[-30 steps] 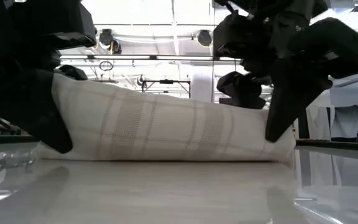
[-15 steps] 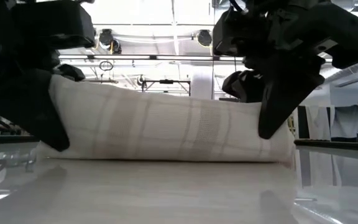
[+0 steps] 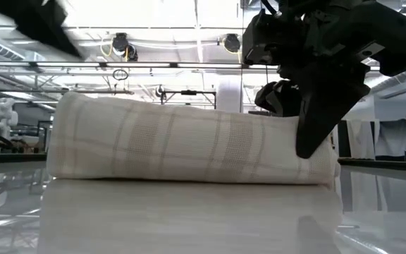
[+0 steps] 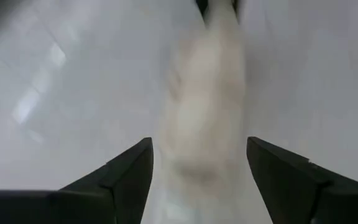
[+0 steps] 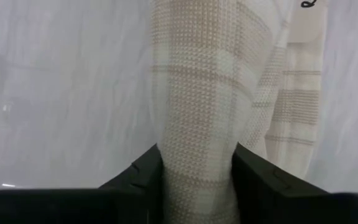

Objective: Roll towel
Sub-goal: Roll the white towel

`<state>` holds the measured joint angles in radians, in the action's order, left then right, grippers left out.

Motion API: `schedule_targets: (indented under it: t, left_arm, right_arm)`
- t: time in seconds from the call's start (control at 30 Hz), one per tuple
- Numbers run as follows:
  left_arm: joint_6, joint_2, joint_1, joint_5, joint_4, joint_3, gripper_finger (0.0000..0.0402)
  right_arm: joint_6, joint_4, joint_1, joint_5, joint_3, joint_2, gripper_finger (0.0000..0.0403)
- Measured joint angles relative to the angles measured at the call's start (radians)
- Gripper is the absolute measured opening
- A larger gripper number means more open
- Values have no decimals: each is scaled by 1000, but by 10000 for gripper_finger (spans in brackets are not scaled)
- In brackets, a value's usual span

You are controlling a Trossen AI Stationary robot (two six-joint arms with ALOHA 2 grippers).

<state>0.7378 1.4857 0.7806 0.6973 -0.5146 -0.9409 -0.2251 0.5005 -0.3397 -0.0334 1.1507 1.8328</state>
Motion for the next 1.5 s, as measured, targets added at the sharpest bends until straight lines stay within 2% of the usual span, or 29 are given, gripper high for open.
schedule_targets:
  t: [0.07,0.13,0.23,0.4,0.63,0.77,1.0,1.13,1.37,1.43,1.5]
  left_arm:
    - [-70,-12,-3,100,78,-1,261]
    - [-150,-6,-25,105,158,-2,252]
    - [-236,44,-96,17,250,-2,229]
    - [-295,152,-191,-144,269,-2,167]
    - [-308,211,-224,-171,291,-2,58]
    - [-308,212,-234,-171,291,-2,11]
    - [-301,212,-260,-243,291,-2,12]
    - [-300,212,-269,-254,291,-2,12]
    - [-300,212,-278,-269,290,-2,13]
    - [-299,212,-277,-270,290,-2,13]
    - [-299,212,-277,-271,290,-2,13]
  right_arm:
    - [2,-5,0,0,0,0,136]
    - [8,-8,0,0,0,0,137]
    - [22,-12,0,0,0,0,137]
    - [34,-16,0,1,0,1,137]
    - [33,-13,-1,3,0,1,137]
    - [42,-12,-5,9,0,1,160]
    - [32,5,-5,35,0,-32,251]
    - [28,6,-12,72,0,-85,283]
    - [32,13,-46,173,-1,-177,279]
    - [28,-112,-69,194,-33,-198,264]
    - [28,-315,-94,191,-97,-208,241]
